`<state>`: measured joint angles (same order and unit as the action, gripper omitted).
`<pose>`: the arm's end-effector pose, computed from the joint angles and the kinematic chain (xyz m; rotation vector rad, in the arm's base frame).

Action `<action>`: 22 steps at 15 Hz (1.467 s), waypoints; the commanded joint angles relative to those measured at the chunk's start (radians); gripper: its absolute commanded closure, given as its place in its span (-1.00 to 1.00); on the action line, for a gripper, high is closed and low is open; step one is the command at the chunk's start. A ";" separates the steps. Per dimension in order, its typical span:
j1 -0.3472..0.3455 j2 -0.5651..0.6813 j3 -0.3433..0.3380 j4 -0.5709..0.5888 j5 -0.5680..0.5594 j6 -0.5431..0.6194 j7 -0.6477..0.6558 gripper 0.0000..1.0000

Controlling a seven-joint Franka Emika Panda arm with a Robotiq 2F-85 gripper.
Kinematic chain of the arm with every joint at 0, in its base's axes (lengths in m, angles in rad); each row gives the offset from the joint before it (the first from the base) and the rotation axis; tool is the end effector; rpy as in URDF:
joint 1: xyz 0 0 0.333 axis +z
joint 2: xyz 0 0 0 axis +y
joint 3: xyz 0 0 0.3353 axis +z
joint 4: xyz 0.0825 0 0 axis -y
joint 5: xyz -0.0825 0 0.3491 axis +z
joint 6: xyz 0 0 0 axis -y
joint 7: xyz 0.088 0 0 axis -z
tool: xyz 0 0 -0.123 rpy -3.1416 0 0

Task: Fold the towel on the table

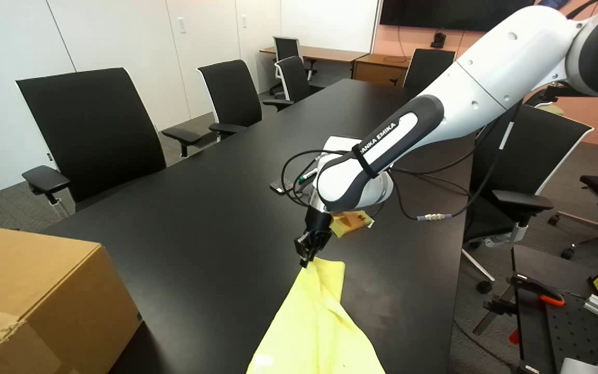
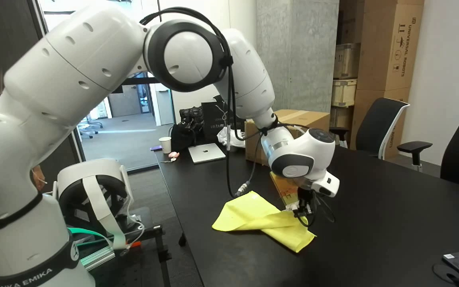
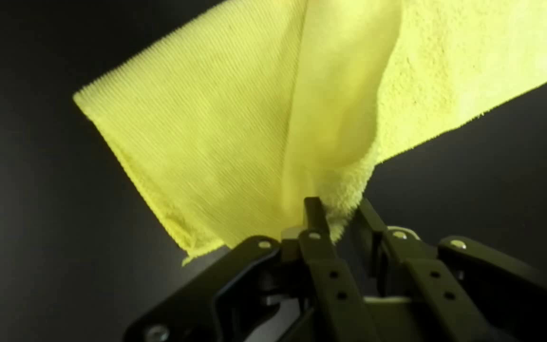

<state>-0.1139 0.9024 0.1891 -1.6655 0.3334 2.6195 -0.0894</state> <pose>0.6684 0.0301 0.1164 -2.8080 0.2780 -0.0744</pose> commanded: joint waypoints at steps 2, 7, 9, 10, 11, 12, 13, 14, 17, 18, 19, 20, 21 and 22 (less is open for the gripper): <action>0.007 -0.007 -0.006 0.072 0.009 0.021 0.059 -0.20; 0.019 -0.068 -0.021 -0.018 -0.004 0.005 0.095 -0.95; 0.013 -0.094 -0.006 -0.092 0.001 -0.018 0.078 -1.00; 0.012 -0.109 -0.001 -0.132 0.000 -0.042 0.070 -1.00; 0.018 -0.128 0.002 -0.187 -0.002 -0.047 0.065 -1.00; 0.028 -0.138 -0.001 -0.224 -0.004 -0.046 0.068 -1.00; 0.047 -0.149 -0.009 -0.264 -0.014 -0.040 0.076 -0.99; 0.050 -0.158 0.001 -0.299 -0.011 -0.047 0.068 -1.00; 0.077 -0.152 0.021 -0.364 -0.017 -0.050 0.048 -1.00; 0.083 -0.152 0.029 -0.381 -0.019 -0.055 0.040 -1.00; 0.094 -0.148 0.038 -0.395 -0.022 -0.048 0.032 -1.00; 0.104 -0.148 0.041 -0.410 -0.027 -0.042 0.026 -1.00; 0.117 -0.141 0.043 -0.419 -0.035 -0.035 0.022 -1.00; 0.128 -0.138 0.043 -0.425 -0.043 -0.034 0.020 -1.00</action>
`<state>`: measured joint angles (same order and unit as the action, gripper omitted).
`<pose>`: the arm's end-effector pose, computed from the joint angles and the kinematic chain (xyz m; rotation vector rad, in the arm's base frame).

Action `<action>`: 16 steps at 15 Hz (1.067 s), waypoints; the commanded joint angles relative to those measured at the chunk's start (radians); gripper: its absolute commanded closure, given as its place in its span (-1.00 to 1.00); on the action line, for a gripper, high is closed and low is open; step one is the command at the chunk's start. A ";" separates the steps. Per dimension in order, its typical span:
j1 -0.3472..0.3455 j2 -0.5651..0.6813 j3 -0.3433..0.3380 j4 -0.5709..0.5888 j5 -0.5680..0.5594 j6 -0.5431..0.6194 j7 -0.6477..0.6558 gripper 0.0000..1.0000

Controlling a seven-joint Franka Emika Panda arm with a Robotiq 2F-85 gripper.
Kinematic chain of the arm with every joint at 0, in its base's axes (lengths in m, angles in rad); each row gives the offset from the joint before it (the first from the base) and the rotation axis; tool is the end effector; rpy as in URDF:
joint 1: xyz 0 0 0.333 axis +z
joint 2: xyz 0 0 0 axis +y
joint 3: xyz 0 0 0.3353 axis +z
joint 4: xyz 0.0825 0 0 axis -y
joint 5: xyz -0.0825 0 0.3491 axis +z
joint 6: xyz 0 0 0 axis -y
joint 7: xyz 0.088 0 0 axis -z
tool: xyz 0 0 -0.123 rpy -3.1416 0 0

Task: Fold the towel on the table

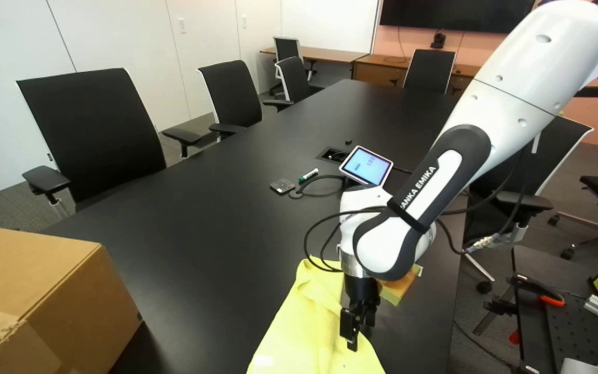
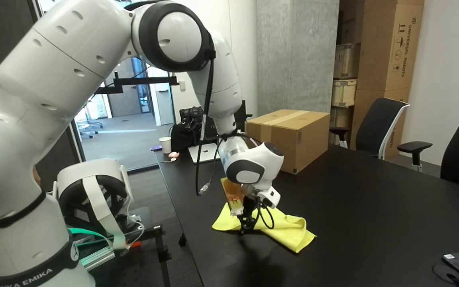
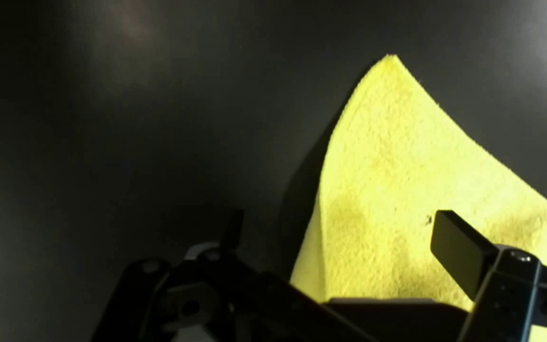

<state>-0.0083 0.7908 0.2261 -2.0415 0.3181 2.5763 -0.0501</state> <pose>0.5261 0.1207 0.0712 -2.8325 0.0991 0.3990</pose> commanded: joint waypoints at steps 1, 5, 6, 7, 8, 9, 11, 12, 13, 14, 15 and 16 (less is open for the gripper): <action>0.031 -0.026 0.008 -0.056 -0.033 0.004 -0.021 -1.00; 0.053 -0.021 0.008 -0.077 -0.067 0.025 -0.033 -1.00; 0.056 -0.019 0.007 -0.080 -0.075 0.038 -0.039 -1.00; 0.059 -0.015 0.005 -0.079 -0.082 0.052 -0.041 -1.00; 0.060 -0.015 0.005 -0.080 -0.087 0.060 -0.041 -1.00; 0.055 -0.015 0.010 -0.082 -0.087 0.070 -0.046 -1.00; 0.057 -0.013 0.011 -0.082 -0.090 0.087 -0.049 -1.00; 0.059 -0.015 0.011 -0.084 -0.091 0.097 -0.046 -1.00; 0.060 -0.012 0.013 -0.080 -0.092 0.100 -0.047 -1.00; 0.064 -0.009 0.014 -0.079 -0.094 0.110 -0.046 -1.00; 0.067 -0.008 0.015 -0.079 -0.095 0.119 -0.045 -1.00; 0.069 -0.006 0.017 -0.077 -0.095 0.126 -0.045 -1.00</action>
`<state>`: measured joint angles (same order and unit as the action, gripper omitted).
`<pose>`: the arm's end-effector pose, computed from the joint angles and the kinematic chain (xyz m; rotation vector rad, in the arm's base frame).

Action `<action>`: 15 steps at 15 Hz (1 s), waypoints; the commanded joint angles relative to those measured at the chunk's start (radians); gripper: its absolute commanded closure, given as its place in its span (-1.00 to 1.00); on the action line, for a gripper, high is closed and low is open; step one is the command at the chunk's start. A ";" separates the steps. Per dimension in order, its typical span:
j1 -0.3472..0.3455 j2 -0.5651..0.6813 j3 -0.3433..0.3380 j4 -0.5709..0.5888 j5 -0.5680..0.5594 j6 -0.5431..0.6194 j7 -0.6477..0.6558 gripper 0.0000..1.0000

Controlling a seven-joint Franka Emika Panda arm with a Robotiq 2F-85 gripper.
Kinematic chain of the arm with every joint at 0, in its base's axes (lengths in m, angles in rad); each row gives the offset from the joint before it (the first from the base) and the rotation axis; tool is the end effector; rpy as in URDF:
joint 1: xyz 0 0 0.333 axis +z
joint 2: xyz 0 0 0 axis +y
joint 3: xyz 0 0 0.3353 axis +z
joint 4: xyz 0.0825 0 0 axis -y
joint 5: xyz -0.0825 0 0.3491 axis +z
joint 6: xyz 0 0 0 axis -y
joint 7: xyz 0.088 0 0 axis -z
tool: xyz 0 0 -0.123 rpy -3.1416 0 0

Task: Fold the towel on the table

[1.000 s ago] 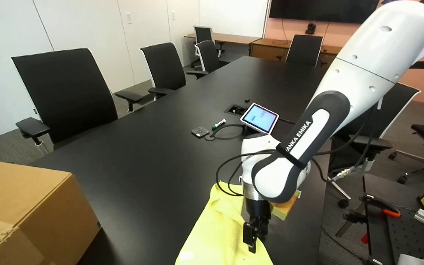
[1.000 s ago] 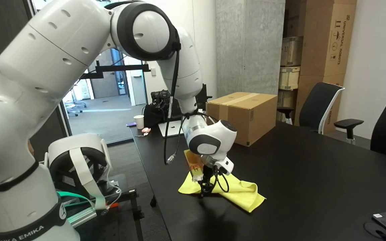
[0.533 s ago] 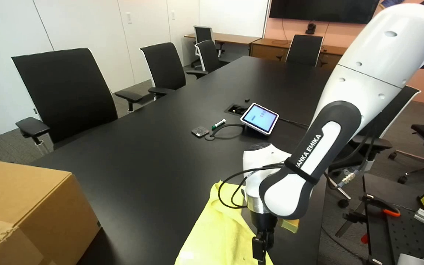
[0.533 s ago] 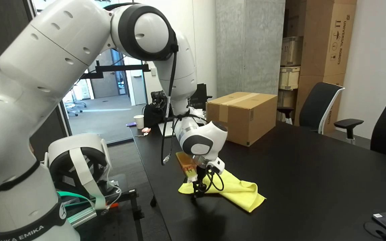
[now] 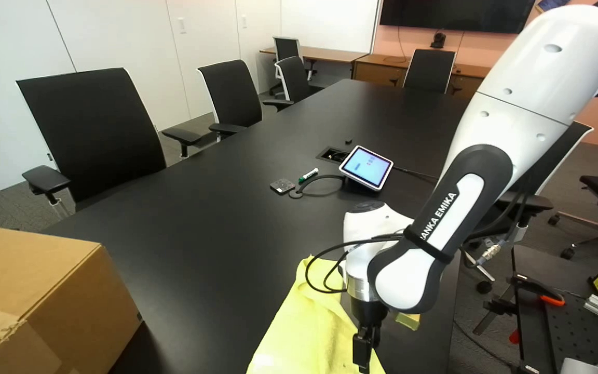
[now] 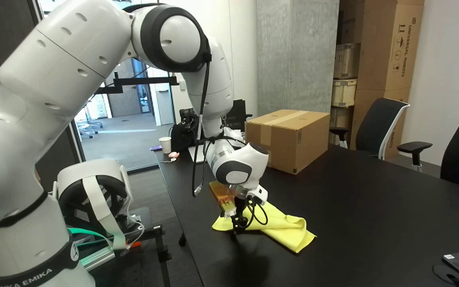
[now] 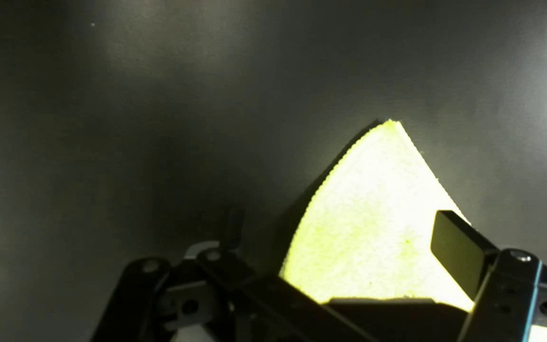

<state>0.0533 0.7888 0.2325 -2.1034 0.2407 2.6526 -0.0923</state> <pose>0.5006 0.1522 0.0623 -2.8789 -0.1487 0.3757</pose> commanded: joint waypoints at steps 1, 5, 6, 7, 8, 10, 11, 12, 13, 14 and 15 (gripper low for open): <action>0.011 0.000 0.012 -0.013 -0.017 0.062 0.000 -1.00; 0.015 0.011 0.030 -0.011 -0.011 0.107 0.005 -1.00; 0.015 0.012 0.034 -0.011 -0.012 0.112 0.006 -1.00; 0.012 0.011 0.038 -0.012 -0.010 0.115 0.005 -1.00; 0.013 0.011 0.040 -0.012 -0.011 0.120 0.007 -1.00; 0.013 0.008 0.043 -0.013 -0.011 0.113 0.011 -1.00; 0.021 0.006 0.033 -0.012 -0.013 0.102 0.025 -0.50; 0.022 0.006 0.032 -0.011 -0.014 0.096 0.027 -0.49; 0.025 0.002 0.027 -0.012 -0.017 0.093 0.031 -0.33; 0.026 0.000 0.025 -0.012 -0.017 0.086 0.034 -0.18; 0.026 0.001 0.025 -0.011 -0.018 0.081 0.034 0.01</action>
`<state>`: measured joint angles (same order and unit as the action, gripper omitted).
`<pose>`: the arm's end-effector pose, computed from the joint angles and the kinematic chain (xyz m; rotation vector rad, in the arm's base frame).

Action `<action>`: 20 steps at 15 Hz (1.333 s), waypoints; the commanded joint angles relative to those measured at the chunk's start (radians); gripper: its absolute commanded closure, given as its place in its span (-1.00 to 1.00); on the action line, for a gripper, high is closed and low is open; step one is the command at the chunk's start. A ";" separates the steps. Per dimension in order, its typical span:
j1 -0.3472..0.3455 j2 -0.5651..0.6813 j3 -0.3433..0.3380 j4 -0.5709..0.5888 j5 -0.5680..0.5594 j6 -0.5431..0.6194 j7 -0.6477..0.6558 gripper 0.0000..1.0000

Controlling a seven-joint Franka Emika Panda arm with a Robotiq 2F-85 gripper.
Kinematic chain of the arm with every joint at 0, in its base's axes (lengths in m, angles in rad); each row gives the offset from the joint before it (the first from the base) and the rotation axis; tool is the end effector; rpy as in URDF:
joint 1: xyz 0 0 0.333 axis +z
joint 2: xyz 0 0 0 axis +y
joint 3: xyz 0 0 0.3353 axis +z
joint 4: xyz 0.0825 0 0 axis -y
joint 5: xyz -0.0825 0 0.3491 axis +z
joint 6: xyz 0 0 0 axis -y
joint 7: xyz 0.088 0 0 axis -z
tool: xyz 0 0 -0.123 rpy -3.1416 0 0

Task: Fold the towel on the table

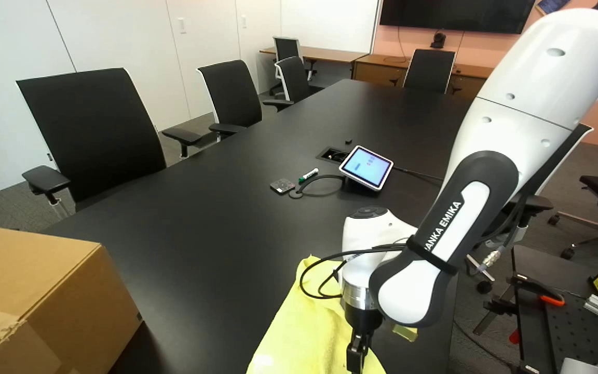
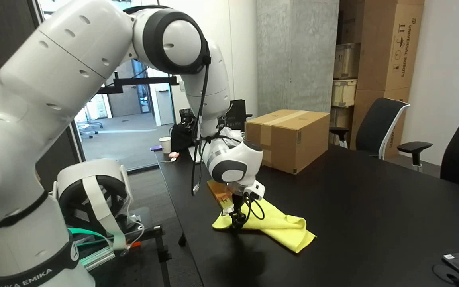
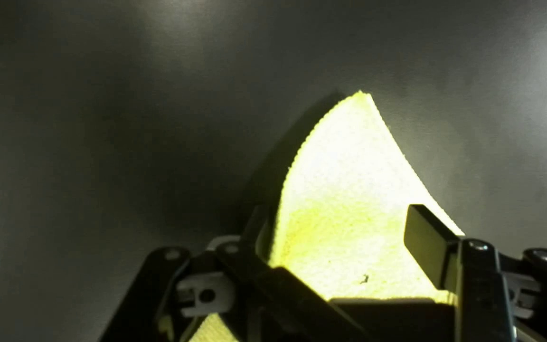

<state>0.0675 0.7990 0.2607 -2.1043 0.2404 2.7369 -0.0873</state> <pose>0.5034 0.1734 0.0642 -2.8759 -0.1779 0.2760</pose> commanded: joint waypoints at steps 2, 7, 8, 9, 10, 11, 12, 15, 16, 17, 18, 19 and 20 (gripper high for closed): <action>0.011 -0.015 -0.002 -0.013 -0.017 -0.010 0.031 0.28; 0.012 -0.027 -0.003 -0.016 -0.017 -0.019 0.036 0.88; 0.010 -0.040 -0.001 -0.021 -0.018 -0.024 0.034 0.91; 0.010 -0.050 -0.001 -0.025 -0.019 -0.024 0.033 0.93; 0.015 -0.064 -0.002 -0.028 -0.021 -0.023 0.035 0.90; 0.015 -0.071 -0.001 -0.028 -0.022 -0.025 0.031 0.86; 0.013 -0.083 0.004 -0.030 -0.021 -0.026 0.027 0.88; 0.018 -0.096 0.007 -0.017 -0.018 -0.017 0.027 0.83; 0.019 -0.102 0.009 -0.012 -0.015 -0.012 0.029 0.84; 0.019 -0.105 0.011 -0.007 -0.014 -0.010 0.026 0.83; 0.020 -0.105 0.013 0.001 -0.012 -0.002 0.024 0.86; 0.018 -0.107 0.019 0.010 -0.008 0.006 0.021 0.85; 0.021 -0.101 0.022 0.031 -0.008 0.012 0.021 0.87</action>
<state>0.0829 0.7144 0.2702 -2.0967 0.2400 2.7328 -0.0802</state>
